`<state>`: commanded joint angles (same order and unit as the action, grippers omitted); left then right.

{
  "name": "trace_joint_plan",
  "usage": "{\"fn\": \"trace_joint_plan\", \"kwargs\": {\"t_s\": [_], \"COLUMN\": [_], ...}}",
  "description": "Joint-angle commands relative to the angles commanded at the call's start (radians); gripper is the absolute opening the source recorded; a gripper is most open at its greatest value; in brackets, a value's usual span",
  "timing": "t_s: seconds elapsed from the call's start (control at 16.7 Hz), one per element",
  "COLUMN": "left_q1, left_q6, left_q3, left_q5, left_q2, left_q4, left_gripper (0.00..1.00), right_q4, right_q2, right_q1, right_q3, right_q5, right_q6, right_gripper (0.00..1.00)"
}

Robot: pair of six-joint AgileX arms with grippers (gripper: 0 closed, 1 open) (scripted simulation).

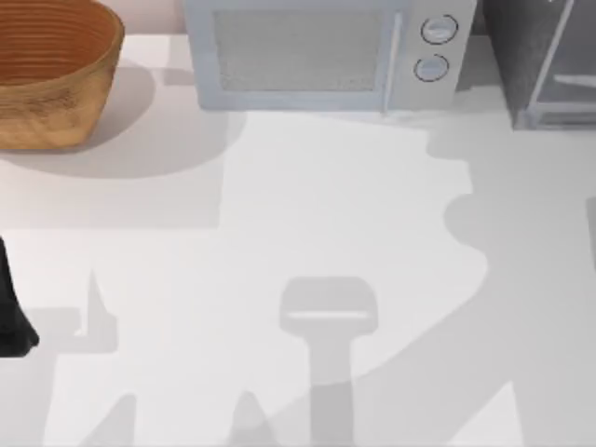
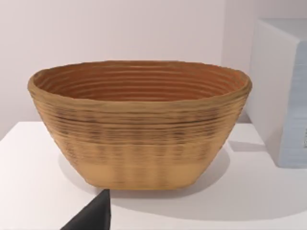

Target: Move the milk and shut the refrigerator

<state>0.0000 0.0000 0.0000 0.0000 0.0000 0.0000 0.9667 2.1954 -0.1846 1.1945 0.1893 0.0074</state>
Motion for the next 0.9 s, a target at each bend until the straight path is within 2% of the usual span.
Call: {"fn": "trace_joint_plan", "kwargs": {"t_s": [0.3, 0.9], "left_q1": [0.000, 0.000], "left_q6": [0.000, 0.000], "left_q3": [0.000, 0.000], "left_q5": [0.000, 0.000], "left_q2": [0.000, 0.000], "left_q4": [0.000, 0.000], "left_gripper": [1.00, 1.00], "right_q4": [-0.154, -0.628], "right_q2": [-0.365, -1.502], "right_q1": [0.036, 0.122], "right_q3": [-0.190, -0.775], "right_q5": [-0.023, -0.119], "right_q6": [-0.004, -0.013], "right_gripper": [1.00, 1.00]}}
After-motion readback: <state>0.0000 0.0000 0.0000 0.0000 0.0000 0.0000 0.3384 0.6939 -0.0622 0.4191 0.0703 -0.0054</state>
